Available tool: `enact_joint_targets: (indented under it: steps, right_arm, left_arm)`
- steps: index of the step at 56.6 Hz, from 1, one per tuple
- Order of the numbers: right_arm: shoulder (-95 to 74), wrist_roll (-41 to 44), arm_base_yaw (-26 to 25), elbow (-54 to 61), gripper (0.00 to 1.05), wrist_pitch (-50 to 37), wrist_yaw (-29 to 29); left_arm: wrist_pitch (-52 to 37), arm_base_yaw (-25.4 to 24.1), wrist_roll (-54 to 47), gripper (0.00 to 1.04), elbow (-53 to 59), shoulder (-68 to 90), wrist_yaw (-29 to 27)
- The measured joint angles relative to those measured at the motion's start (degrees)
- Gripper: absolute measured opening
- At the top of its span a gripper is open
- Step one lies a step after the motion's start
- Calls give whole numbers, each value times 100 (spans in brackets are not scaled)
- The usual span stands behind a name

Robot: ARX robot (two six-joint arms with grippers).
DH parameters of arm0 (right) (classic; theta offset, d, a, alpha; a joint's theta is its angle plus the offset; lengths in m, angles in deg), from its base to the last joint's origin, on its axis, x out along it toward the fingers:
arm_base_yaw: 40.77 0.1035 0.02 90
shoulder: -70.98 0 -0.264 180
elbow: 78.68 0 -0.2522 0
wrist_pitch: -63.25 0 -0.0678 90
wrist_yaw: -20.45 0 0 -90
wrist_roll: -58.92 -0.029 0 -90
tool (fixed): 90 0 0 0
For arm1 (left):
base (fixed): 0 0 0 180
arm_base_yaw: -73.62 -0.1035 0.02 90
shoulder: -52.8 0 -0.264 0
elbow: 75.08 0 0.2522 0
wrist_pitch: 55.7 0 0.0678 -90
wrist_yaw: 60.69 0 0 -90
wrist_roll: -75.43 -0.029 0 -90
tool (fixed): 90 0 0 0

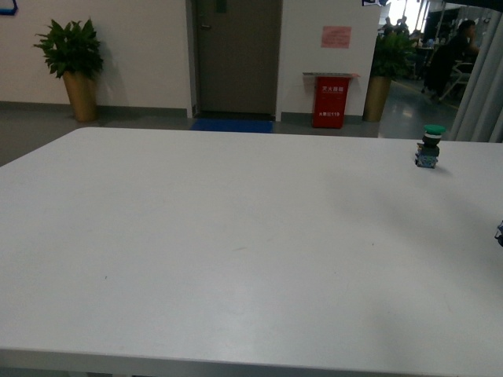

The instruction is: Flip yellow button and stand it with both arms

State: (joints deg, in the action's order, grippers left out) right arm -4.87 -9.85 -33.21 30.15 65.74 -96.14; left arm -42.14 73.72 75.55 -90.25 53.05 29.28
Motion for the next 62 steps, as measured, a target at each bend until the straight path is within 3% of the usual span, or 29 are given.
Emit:
enact_joint_targets:
  steps: [13,22,29,34,39,42,51,62]
  right_arm:
    - [-9,55,4,-37,33,74,46]
    - [-98,227,-44,-229,33,315,125]
    - [-431,693,-260,-811,33,973,306]
    - [-920,1631,-492,-1696,33,1950,997]
    - [-1558,3268,-623,-2892,33,3067,2208]
    - [-1899,4089,-702,-3536,33,3534,2540]
    - [-2815,5910,-721,-5182,33,4551,3064]
    - [-3171,7173,-446,-5274,33,4760,3604]
  left_arm:
    - [17,0,9,5,0,-4,2]
    - [17,0,4,31,0,-4,2]
    - [17,0,2,51,0,-4,2]
    - [17,0,2,73,0,-4,2]
    - [17,0,4,92,0,-4,2]
    - [17,0,0,100,0,-4,0]
    - [17,0,2,99,0,-4,2]
    - [17,0,2,99,0,-4,2]
